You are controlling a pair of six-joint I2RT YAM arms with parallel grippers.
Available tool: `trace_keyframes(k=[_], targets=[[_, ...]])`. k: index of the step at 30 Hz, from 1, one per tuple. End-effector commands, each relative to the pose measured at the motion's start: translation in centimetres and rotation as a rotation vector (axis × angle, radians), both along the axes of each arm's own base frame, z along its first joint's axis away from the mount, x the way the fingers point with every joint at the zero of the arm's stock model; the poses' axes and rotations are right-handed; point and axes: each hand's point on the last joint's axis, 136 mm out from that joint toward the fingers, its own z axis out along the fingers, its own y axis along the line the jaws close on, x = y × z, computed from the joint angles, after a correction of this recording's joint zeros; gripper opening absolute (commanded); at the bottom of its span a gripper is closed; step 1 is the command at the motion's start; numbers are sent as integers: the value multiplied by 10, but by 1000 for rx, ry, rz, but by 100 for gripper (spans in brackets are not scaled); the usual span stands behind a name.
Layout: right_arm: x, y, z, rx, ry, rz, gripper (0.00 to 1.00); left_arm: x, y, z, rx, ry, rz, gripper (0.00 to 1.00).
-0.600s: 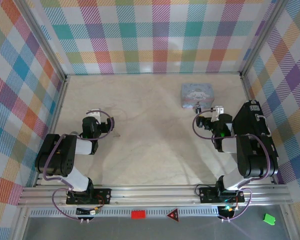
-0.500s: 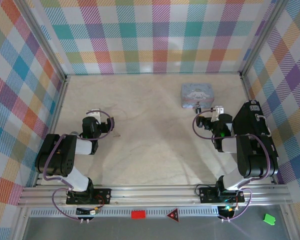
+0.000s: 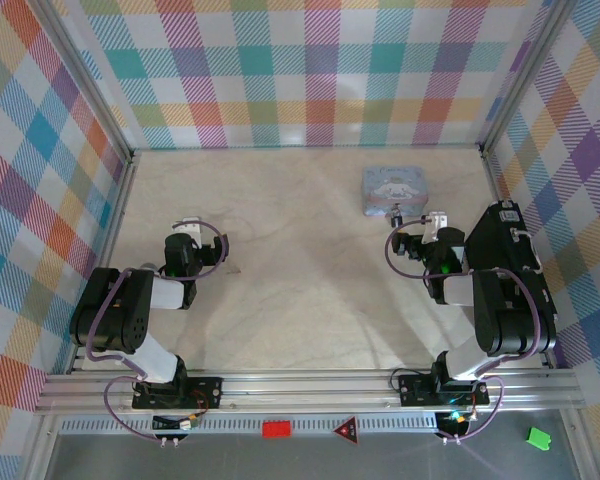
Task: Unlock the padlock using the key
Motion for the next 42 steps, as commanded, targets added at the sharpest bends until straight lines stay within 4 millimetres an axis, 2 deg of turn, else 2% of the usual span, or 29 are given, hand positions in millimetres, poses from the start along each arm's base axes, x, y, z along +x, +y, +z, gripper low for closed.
trace_keyframes(k=[1,13,17,23,26,31,32,35,37,39,42], targets=[[6,1,11,4,-35,13,99,6,-1,11,-2,-28,-15,100],[6,1,11,4,-35,13,99,5,-1,11,6,-32,-12,100],[5,1,13,2,-42,13,99,1,-7,16,10,-65,-44,100],[-3,11,23,2,-83,74,99,-20,-14,46,10,-137,-82,100],[-9,14,35,3,-100,96,99,-28,-19,79,19,-179,-88,100],[-23,21,89,20,-140,121,99,-39,-36,146,-86,-233,-160,100],[-26,22,97,31,-142,124,99,-41,-36,156,-113,-236,-151,100],[-43,33,137,86,-157,171,99,-49,-26,188,-225,-232,-60,100],[-56,38,167,150,-153,183,99,-57,-13,203,-311,-193,50,100],[-68,38,188,233,-131,154,99,-68,3,207,-392,-121,189,100],[-80,26,207,405,-65,7,99,-84,10,206,-390,1,264,100]])
